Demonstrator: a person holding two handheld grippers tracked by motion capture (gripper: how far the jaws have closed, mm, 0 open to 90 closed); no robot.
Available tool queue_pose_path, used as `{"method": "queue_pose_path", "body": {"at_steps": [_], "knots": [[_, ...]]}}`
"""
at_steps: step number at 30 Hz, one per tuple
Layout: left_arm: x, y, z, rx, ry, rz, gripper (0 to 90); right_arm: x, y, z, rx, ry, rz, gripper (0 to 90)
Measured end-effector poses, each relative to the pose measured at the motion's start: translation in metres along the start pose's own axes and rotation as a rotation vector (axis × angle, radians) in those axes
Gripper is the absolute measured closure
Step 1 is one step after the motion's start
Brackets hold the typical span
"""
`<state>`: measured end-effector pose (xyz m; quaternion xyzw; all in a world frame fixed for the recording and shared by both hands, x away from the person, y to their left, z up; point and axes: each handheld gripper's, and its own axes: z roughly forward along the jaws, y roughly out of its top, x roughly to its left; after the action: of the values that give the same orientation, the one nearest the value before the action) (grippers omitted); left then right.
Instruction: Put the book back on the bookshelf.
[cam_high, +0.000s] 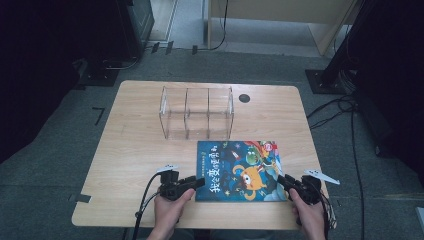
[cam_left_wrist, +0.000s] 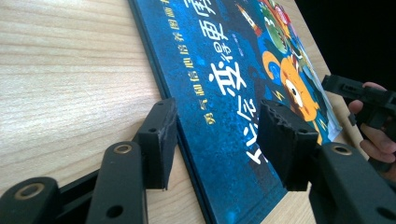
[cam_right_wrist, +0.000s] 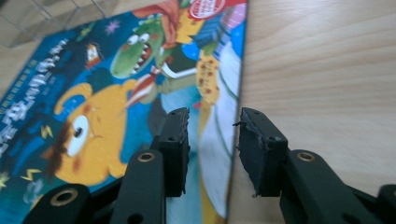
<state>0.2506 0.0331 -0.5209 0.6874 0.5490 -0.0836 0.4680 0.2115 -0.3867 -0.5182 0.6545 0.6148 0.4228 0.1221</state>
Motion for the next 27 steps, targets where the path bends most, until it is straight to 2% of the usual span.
{"method": "queue_pose_path", "body": {"at_steps": [4, 6, 9, 10, 16, 20, 23, 27], "knots": [[0.002, 0.001, -0.001, -0.004, -0.004, -0.013, 47.9, 0.002, 0.001, 0.002, -0.004, -0.013, -0.006, 63.9], [0.002, 0.000, -0.001, -0.011, 0.005, -0.008, 47.7, -0.002, 0.000, 0.001, -0.009, 0.021, 0.022, 65.6], [0.002, 0.000, -0.001, -0.013, 0.005, -0.007, 48.0, -0.010, -0.002, 0.001, -0.024, 0.075, 0.090, 65.6], [0.002, 0.001, -0.001, -0.014, 0.002, -0.009, 47.9, -0.012, -0.001, 0.002, -0.030, 0.081, 0.096, 64.8], [0.004, 0.004, 0.002, -0.023, 0.002, -0.017, 46.8, -0.014, 0.009, 0.014, -0.020, 0.078, 0.128, 63.5], [0.002, 0.005, 0.003, -0.019, 0.013, -0.020, 46.0, -0.012, 0.009, 0.015, -0.030, 0.044, 0.134, 71.0], [0.001, 0.005, 0.003, -0.016, 0.023, -0.004, 45.5, -0.013, 0.006, 0.014, -0.047, 0.026, 0.138, 77.0], [0.000, 0.002, 0.000, -0.038, 0.062, 0.005, 47.7, -0.013, 0.000, 0.011, -0.052, 0.051, 0.164, 79.4]]}}
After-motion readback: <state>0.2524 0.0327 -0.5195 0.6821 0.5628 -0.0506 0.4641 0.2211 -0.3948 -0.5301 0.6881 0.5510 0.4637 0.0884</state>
